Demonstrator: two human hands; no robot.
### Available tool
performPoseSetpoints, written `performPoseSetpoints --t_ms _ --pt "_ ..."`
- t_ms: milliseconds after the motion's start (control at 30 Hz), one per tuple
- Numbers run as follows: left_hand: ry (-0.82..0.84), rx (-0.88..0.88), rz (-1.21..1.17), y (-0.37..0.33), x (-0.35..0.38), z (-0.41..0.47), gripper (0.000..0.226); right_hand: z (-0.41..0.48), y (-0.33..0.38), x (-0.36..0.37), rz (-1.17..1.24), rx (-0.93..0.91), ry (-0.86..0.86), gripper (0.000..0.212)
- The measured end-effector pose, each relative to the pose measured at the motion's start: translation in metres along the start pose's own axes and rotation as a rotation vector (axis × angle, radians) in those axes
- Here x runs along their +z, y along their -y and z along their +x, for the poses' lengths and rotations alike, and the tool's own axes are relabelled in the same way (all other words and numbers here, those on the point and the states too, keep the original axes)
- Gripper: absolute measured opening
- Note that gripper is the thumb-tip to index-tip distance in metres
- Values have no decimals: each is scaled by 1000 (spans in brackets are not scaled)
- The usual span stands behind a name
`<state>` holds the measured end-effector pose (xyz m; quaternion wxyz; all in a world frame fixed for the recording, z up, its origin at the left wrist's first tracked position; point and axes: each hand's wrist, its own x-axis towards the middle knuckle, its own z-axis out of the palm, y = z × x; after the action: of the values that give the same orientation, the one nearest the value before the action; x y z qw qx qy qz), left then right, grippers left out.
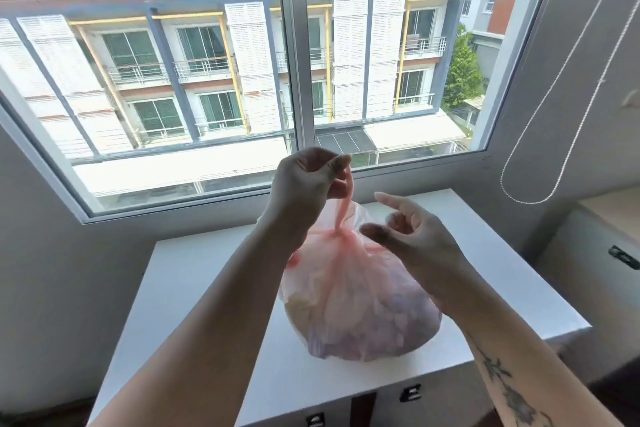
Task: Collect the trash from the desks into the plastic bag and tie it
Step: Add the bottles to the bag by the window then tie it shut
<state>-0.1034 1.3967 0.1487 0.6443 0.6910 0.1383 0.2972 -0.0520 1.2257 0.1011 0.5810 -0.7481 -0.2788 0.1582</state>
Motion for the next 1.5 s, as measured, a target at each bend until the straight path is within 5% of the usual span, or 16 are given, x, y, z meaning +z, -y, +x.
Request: performPoseSetpoints --t_ms 67,200,300,500,633,767,867,1033,1167,1233,1500 --pt "-5 -18 -25 1 0 0 11 -10 -8 -4 -92 51 29 62" --pt "-16 -23 -15 4 -4 0 13 -20 -18 -18 -198 103 112 16" --pt "-19 -21 -5 6 -8 -2 13 -17 -14 -26 -243 60 103 19" --pt "72 8 35 3 -6 -8 12 4 10 6 439 -35 51 17" --pt "91 58 75 -5 -2 -7 9 9 7 35 542 -70 40 18" --pt "133 126 142 -6 -4 -4 9 17 2 50 363 -176 -14 22" --pt "98 194 307 5 -15 -2 17 23 -2 62 69 -194 -235 26" --pt "-108 -128 578 57 -60 -11 38 37 -8 56 42 -186 -448 26" --pt "99 -390 284 96 -64 -35 57 38 -16 47 28 -187 -414 47" --pt "141 -474 71 103 -55 -45 53 37 -21 44 -90 -221 -378 33" --pt "255 -412 -14 103 14 -44 33 44 -29 -11 -89 -272 -732 25"
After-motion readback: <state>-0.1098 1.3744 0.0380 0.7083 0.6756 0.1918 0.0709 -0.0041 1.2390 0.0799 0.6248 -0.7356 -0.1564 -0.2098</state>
